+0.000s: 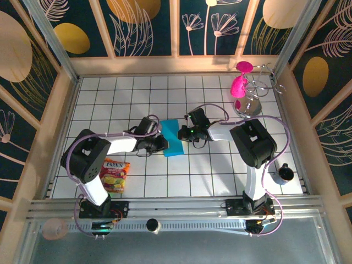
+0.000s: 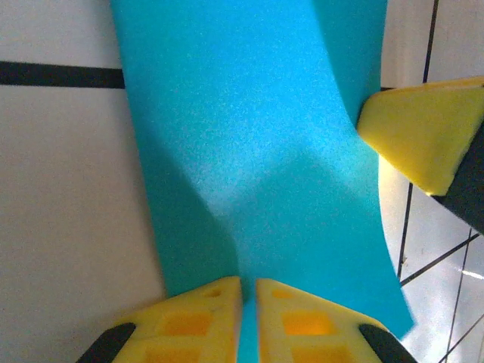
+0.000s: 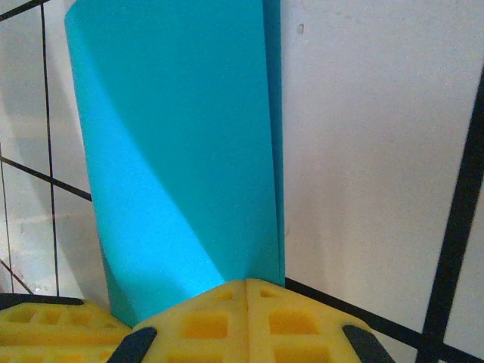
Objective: Fold a paper plane with a square sheet of paper (pick it up from the middle)
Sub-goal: First fold the square sheet of paper in half at the center of the table.
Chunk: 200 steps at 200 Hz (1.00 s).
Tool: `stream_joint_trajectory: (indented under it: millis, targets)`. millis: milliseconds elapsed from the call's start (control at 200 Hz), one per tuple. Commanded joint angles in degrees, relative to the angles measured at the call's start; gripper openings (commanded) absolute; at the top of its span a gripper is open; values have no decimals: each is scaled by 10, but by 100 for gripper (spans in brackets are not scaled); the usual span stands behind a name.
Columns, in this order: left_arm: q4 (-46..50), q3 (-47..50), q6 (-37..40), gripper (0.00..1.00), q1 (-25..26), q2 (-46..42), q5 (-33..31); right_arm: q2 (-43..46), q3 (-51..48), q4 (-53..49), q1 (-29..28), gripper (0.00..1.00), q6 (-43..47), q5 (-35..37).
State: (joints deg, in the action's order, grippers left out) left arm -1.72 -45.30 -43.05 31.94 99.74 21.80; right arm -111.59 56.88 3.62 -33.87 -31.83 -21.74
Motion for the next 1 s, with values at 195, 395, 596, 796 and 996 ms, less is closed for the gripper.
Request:
stream_joint_trajectory:
  millis: [195,395,596,796,996]
  targets:
    - [103,20,29,13,-21,-99,-49,-107,-76,-196,15,0,12,197]
    - [-12,4,-40,12,16,-82,25,-109,-77,-194,15,0,10,195]
    - [-19,12,-52,12,36,-33,38,-108,-81,-193,15,0,10,193]
    - [9,51,-38,11,36,-22,30,-108,-73,-205,15,0,19,201]
    - [52,99,-20,12,31,-40,4,-110,-71,-205,16,0,19,203]
